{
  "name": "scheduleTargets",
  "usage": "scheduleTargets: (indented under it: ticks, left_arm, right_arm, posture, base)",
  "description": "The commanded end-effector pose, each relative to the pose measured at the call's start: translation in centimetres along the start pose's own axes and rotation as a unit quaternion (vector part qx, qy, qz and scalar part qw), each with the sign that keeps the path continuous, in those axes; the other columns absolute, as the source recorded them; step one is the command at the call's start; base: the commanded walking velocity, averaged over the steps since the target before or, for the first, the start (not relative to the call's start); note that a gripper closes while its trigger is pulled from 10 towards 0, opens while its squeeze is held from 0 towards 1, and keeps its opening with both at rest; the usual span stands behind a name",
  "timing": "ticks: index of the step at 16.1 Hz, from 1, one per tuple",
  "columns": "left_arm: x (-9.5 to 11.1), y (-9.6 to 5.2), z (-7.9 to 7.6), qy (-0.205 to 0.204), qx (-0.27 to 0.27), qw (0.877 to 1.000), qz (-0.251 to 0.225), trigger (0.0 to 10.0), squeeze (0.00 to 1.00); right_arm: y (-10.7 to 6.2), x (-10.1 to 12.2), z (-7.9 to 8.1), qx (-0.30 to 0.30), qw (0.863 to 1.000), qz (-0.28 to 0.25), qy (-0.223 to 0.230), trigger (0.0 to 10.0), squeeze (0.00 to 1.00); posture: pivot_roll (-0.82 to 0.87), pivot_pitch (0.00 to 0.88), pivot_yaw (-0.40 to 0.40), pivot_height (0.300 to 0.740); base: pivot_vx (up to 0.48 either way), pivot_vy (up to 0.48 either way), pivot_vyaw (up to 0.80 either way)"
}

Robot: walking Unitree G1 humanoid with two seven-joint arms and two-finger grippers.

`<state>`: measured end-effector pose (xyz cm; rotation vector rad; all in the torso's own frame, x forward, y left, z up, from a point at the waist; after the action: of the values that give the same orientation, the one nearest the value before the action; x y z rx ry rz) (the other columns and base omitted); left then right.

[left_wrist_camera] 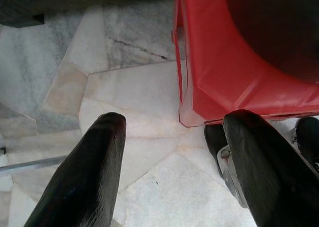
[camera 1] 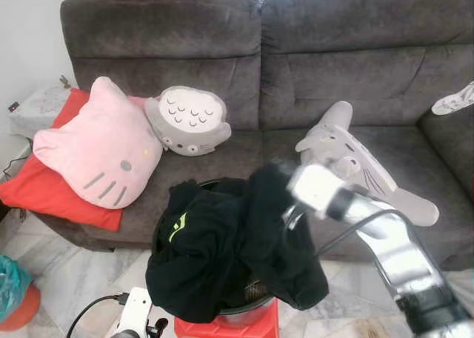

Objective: Hang hanger

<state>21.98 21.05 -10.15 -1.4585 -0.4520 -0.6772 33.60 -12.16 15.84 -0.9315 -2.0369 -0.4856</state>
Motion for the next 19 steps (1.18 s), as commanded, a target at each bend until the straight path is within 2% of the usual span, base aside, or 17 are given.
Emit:
scheduleTargets:
  ticks: [1,3,5,7,8,11,12,15,19]
  left_arm:
    - [-0.4,-0.2,0.6,-0.005,0.009,1.000,0.003,10.0,0.00]
    - [-0.6,-0.2,0.6,-0.010,0.005,1.000,0.006,10.0,0.00]
    - [-0.8,-0.3,0.6,-0.004,0.002,1.000,0.013,10.0,0.00]
    - [-0.9,-0.3,0.7,-0.007,0.005,1.000,0.015,10.0,0.00]
    - [-0.9,-0.3,0.7,-0.009,0.006,1.000,0.016,10.0,0.00]
    - [-1.0,-0.3,0.8,-0.008,0.007,1.000,0.017,10.0,0.00]
    - [-1.0,-0.3,0.8,-0.007,0.005,1.000,0.019,10.0,0.00]
    - [-1.2,-0.4,0.8,-0.007,0.002,1.000,0.022,10.0,0.00]
    - [-1.2,-0.4,0.6,-0.014,-0.004,1.000,0.021,10.0,0.00]
  right_arm:
    - [-0.3,0.3,-0.1,-0.032,0.999,-0.012,0.024,0.0,0.00]
    - [-0.2,2.0,0.1,-0.068,0.995,-0.049,0.059,0.0,0.00]
    - [0.6,4.9,0.0,-0.094,0.986,-0.106,0.088,0.0,0.00]
    - [1.1,5.9,1.6,-0.089,0.985,-0.116,0.091,0.0,0.00]
    - [1.2,6.5,2.6,-0.104,0.980,-0.124,0.113,0.0,0.00]
    - [1.1,6.8,3.2,-0.133,0.974,-0.120,0.136,0.0,0.00]
    - [0.7,5.9,3.7,-0.140,0.975,-0.098,0.143,10.0,0.00]
    - [-0.1,4.3,3.8,-0.156,0.975,-0.061,0.147,10.0,0.00]
    - [0.0,4.0,3.2,-0.180,0.971,-0.052,0.149,10.0,0.00]
  posture:
    - [-0.08,0.000,0.108,0.740]
    - [-0.09,0.000,0.111,0.740]
    - [-0.09,0.000,0.110,0.740]
    - [-0.08,0.000,0.103,0.740]
    - [-0.07,0.000,0.102,0.740]
    - [-0.08,0.000,0.104,0.740]
    - [-0.08,0.000,0.106,0.740]
    - [-0.08,0.000,0.106,0.740]
    - [-0.08,0.000,0.103,0.740]
  base:
    - [0.000,0.000,0.00]
    - [0.000,0.000,0.00]
    - [0.000,0.000,0.00]
    - [0.000,0.000,0.00]
    - [0.000,0.000,0.00]
    - [0.000,0.000,0.00]
    - [0.000,0.000,0.00]
    - [0.000,0.000,0.00]
    - [0.000,0.000,0.00]
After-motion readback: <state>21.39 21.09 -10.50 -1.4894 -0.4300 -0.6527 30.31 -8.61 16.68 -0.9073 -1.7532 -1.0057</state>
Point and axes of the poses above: a point about 5 cm out from each wrist's last joint towards the gripper, its own y axis pointing out of the wrist towards the gripper, its own x axis along the axis of the wrist's last joint, z = x × y, the point moved 4 cm from there along y, pointing out of the wrist towards the gripper, and after that the axes turned 2 degrees about -y, right-handed, at the moved point
